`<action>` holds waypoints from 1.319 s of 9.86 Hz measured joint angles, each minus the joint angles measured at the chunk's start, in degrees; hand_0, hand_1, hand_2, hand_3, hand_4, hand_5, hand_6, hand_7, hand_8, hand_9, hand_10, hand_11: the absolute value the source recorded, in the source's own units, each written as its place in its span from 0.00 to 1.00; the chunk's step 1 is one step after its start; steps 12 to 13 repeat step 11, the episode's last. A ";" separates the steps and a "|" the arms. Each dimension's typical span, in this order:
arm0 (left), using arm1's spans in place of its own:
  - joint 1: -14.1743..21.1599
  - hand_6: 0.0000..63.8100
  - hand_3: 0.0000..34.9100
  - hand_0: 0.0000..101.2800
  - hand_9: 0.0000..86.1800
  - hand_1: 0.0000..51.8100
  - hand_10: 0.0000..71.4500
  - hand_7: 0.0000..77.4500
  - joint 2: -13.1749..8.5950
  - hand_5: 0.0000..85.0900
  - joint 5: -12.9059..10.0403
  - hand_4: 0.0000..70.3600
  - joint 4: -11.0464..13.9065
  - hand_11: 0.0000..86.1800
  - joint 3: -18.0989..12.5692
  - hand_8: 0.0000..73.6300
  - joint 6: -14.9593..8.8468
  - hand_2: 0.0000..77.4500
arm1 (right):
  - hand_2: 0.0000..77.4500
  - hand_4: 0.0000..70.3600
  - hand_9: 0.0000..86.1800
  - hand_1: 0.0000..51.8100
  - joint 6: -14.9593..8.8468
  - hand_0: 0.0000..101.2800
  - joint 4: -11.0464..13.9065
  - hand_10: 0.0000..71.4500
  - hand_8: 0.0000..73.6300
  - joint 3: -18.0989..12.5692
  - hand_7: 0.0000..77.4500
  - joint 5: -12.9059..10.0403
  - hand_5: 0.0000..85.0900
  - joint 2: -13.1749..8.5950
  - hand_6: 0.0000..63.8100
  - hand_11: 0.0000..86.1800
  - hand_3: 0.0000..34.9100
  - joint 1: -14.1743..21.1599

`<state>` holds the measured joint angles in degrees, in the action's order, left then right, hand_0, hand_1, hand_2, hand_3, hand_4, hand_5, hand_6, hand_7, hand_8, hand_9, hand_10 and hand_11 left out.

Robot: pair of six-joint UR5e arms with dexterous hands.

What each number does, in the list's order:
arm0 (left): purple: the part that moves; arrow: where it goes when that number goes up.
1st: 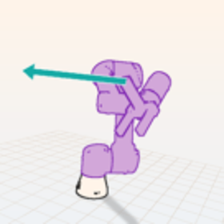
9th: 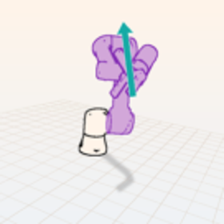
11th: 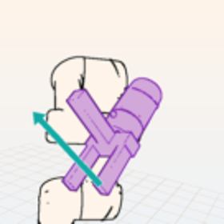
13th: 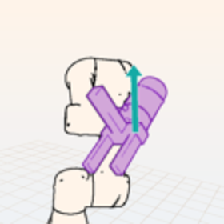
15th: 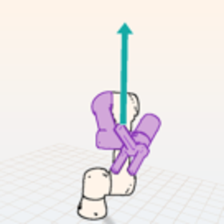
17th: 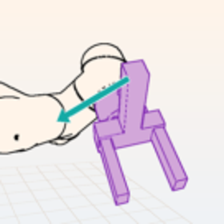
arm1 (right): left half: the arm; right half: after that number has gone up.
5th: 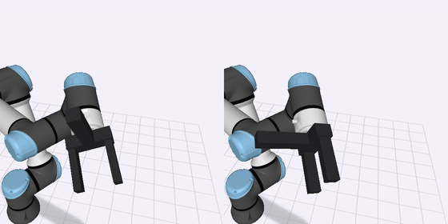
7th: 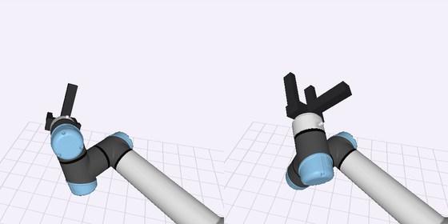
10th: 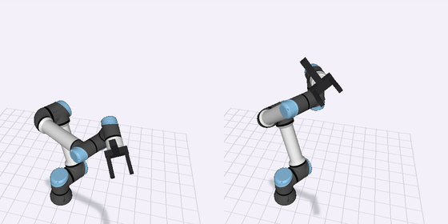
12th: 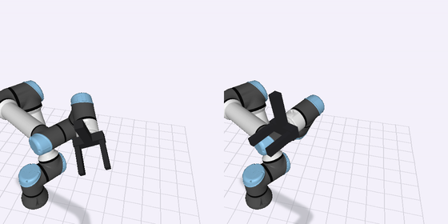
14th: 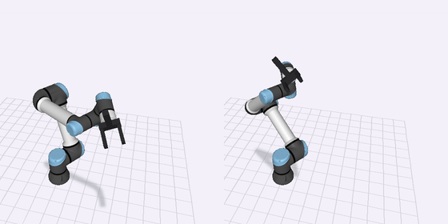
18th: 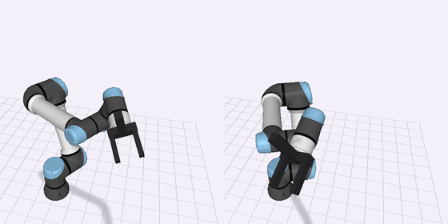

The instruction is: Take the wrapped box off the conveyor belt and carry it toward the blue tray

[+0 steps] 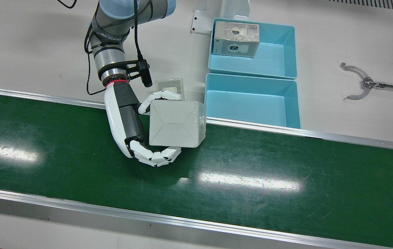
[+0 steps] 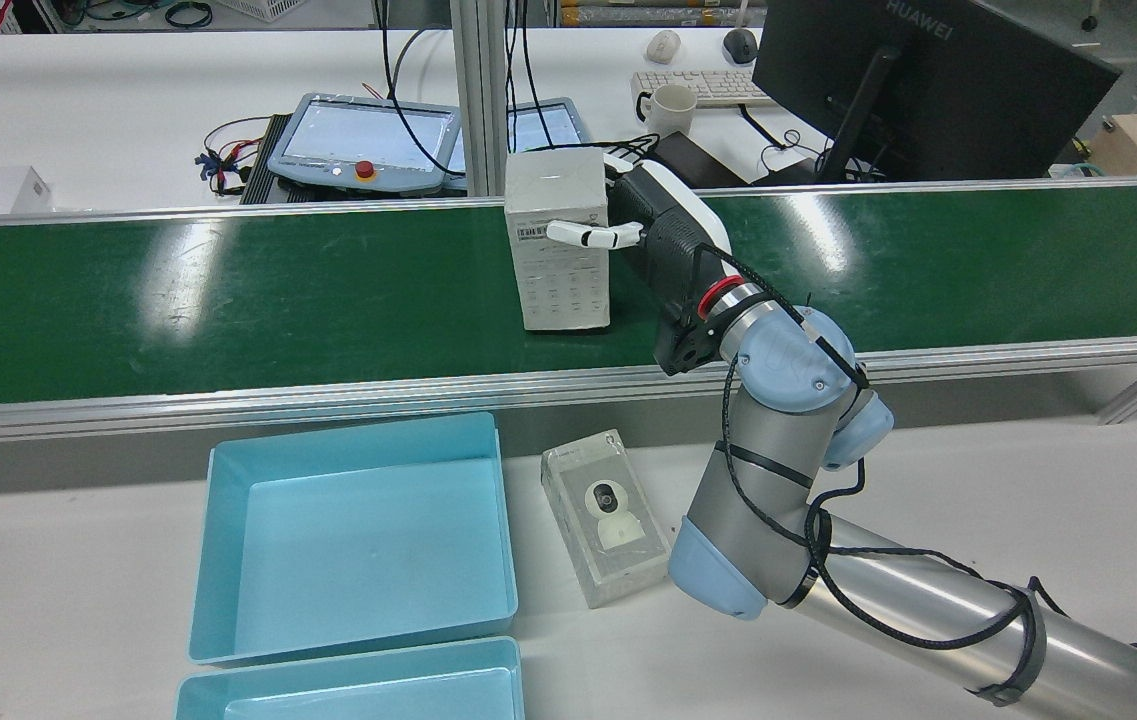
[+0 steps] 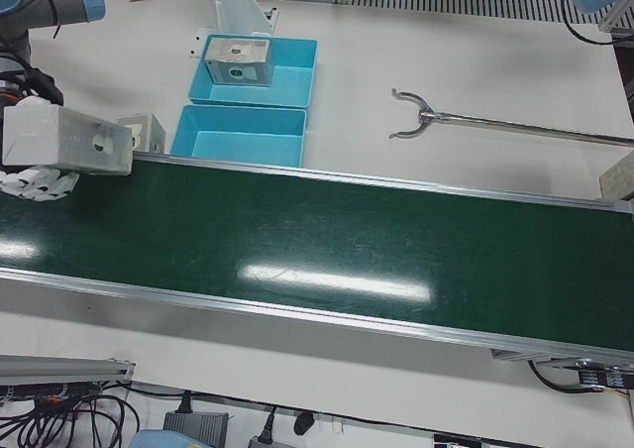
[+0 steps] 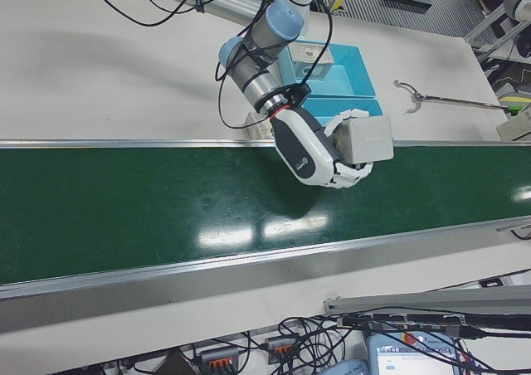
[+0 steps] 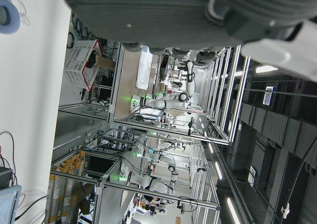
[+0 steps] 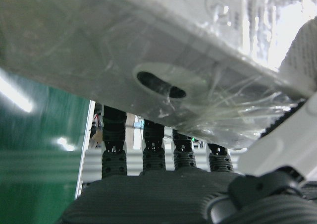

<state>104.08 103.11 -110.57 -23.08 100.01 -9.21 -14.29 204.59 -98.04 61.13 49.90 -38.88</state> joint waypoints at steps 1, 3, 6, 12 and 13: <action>0.00 0.00 0.00 0.00 0.00 0.00 0.00 0.01 0.00 0.01 0.00 0.00 0.00 0.00 0.00 0.01 0.00 0.01 | 0.42 0.48 0.40 0.00 -0.03 0.37 0.33 0.59 0.52 -3.38 0.62 -0.75 0.46 0.01 0.45 0.51 0.45 2.54; 0.00 0.00 0.00 0.00 0.01 0.00 0.00 0.01 0.00 0.01 0.00 0.00 0.00 0.00 0.00 0.00 0.00 0.01 | 0.47 0.50 0.63 0.00 -0.18 0.38 0.86 0.80 0.77 -8.55 0.75 -2.74 0.50 0.07 0.57 0.79 0.22 7.95; 0.00 0.00 0.00 0.00 0.00 0.00 0.01 0.01 0.00 0.01 0.00 0.00 0.00 0.00 0.00 0.01 0.00 0.01 | 0.27 0.52 0.61 0.00 -0.28 0.43 1.26 0.47 0.69 -12.52 0.79 -3.71 0.57 0.24 0.58 0.60 0.13 14.17; 0.00 0.00 0.00 0.00 0.01 0.00 0.00 0.01 0.00 0.01 0.00 0.00 0.00 0.00 0.00 0.01 0.00 0.01 | 0.11 0.29 0.18 0.20 -0.21 0.42 2.97 0.00 0.16 -17.04 0.44 -3.82 0.12 1.11 0.11 0.08 0.75 15.82; 0.00 0.00 0.00 0.00 0.01 0.00 0.00 0.01 0.00 0.01 0.00 0.00 0.00 0.00 0.00 0.01 0.00 0.01 | 0.11 0.29 0.18 0.20 -0.21 0.42 2.97 0.00 0.16 -17.04 0.44 -3.82 0.12 1.11 0.11 0.08 0.75 15.82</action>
